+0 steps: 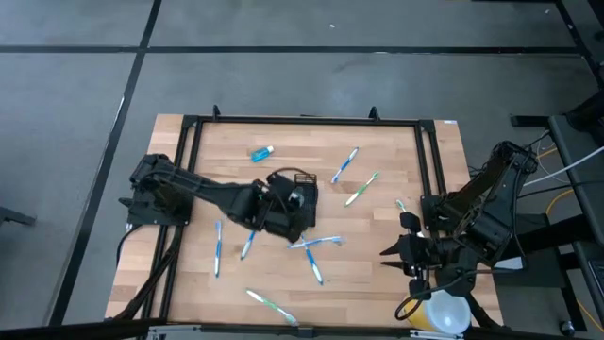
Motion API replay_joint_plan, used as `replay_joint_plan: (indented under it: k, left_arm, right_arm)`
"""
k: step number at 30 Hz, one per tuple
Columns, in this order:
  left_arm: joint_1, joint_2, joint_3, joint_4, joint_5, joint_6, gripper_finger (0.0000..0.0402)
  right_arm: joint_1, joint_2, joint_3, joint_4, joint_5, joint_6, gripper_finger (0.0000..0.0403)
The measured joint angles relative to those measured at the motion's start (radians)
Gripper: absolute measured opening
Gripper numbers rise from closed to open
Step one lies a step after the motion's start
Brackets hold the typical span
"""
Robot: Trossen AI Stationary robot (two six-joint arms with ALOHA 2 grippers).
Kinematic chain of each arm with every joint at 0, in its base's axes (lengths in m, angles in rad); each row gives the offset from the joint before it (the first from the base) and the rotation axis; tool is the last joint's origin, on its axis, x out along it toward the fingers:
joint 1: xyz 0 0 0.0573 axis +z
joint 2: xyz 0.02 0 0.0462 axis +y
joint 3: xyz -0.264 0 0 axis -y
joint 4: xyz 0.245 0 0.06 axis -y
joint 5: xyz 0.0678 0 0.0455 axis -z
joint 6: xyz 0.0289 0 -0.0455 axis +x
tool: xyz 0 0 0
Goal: Pick & Place toothbrushing station
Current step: Put the blue mouthwash bottle into the black organizer
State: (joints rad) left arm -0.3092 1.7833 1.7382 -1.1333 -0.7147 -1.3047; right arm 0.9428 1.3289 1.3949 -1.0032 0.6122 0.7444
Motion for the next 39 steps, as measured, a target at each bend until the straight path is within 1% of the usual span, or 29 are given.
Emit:
replay_joint_plan:
  k: [3, 7, 9, 13, 17, 22, 30, 39]
  left_arm:
    - [0.027, 0.018, 0.000, -0.012, 0.006, -0.116, 0.0089]
    - [0.033, 0.020, 0.000, -0.110, -0.004, -0.255, 0.0089]
    - [0.034, 0.020, 0.000, -0.140, -0.002, -0.287, 0.0089]
    - [0.034, 0.020, 0.000, -0.109, -0.002, -0.294, 0.0089]
    - [0.035, 0.020, 0.000, -0.105, 0.002, -0.331, 0.0089]
    - [0.044, 0.022, 0.000, -0.090, -0.001, -0.334, 0.0089]
    - [0.062, 0.072, 0.002, -0.046, 0.031, -0.299, 0.0089]
    - [0.083, 0.080, 0.001, -0.046, 0.033, -0.271, 0.0089]
  right_arm:
    - [0.000, 0.000, 0.000, -0.005, 0.008, 0.000, 0.0096]
    - [0.002, 0.000, 0.000, -0.004, 0.009, 0.028, 0.0096]
    - [0.004, 0.000, 0.000, -0.004, 0.009, 0.033, 0.0096]
    - [0.004, 0.000, 0.000, -0.005, 0.010, 0.032, 0.0096]
    - [0.003, 0.000, 0.000, -0.005, 0.035, 0.026, 0.0096]
    - [0.003, 0.000, 0.000, -0.006, 0.035, 0.011, 0.0096]
    - [0.003, 0.000, 0.000, -0.004, 0.035, 0.008, 0.0096]
    - [0.004, 0.000, 0.000, -0.004, 0.027, 0.026, 0.0096]
